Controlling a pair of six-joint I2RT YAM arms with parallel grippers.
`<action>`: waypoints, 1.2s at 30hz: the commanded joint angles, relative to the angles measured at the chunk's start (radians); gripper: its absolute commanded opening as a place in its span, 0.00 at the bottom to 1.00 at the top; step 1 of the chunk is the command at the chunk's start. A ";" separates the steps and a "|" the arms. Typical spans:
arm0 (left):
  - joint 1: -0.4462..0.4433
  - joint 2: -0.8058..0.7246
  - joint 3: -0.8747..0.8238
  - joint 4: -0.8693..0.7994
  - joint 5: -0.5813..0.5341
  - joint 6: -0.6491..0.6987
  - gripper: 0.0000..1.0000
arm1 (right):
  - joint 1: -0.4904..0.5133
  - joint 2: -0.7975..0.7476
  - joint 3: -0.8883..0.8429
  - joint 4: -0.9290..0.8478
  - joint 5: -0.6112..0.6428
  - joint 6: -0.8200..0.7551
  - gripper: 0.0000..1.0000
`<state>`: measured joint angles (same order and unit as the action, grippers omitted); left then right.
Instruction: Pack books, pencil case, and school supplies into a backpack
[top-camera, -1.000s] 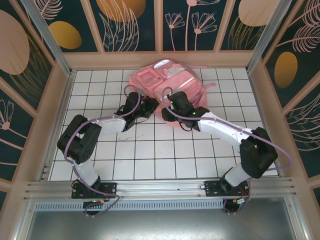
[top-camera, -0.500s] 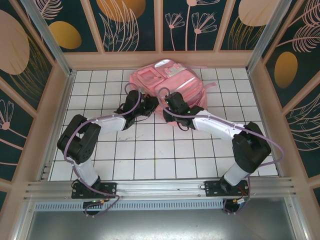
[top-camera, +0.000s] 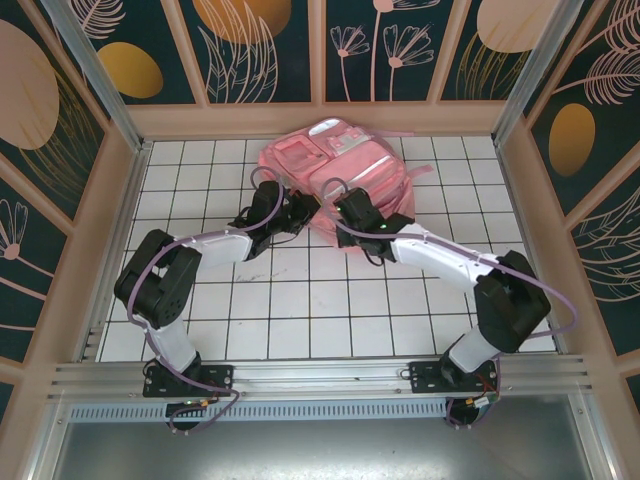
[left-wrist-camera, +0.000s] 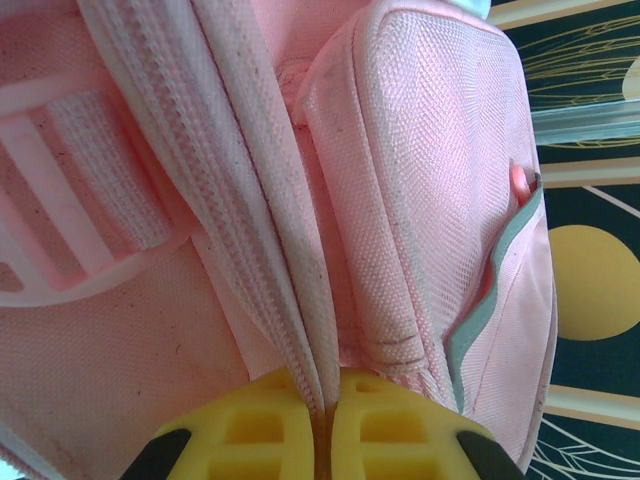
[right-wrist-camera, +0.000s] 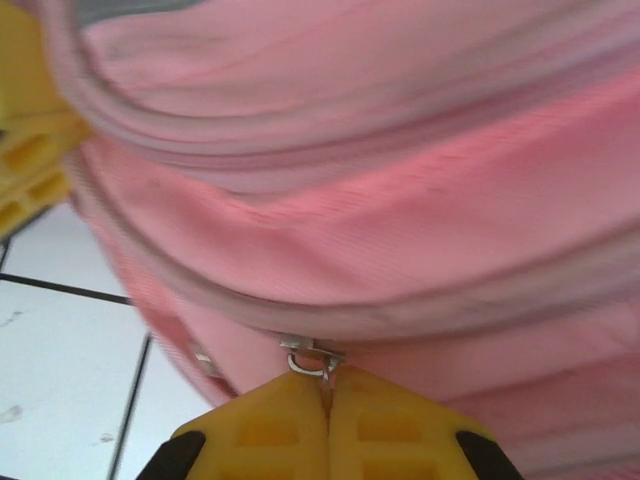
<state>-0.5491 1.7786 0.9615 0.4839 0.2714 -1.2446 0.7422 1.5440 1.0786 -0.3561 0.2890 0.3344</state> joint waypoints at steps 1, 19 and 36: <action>0.030 -0.059 0.017 0.024 -0.048 0.064 0.00 | -0.056 -0.077 -0.047 -0.085 0.091 -0.029 0.02; 0.158 -0.202 -0.119 -0.181 -0.129 0.176 0.30 | -0.016 0.026 0.072 0.034 -0.162 -0.025 0.00; 0.232 -0.457 -0.348 -0.147 0.046 -0.009 0.54 | 0.071 0.299 0.302 0.236 -0.415 -0.024 0.00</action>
<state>-0.3214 1.3083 0.6285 0.2073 0.2070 -1.1645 0.8070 1.8465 1.3411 -0.1776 -0.0761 0.3237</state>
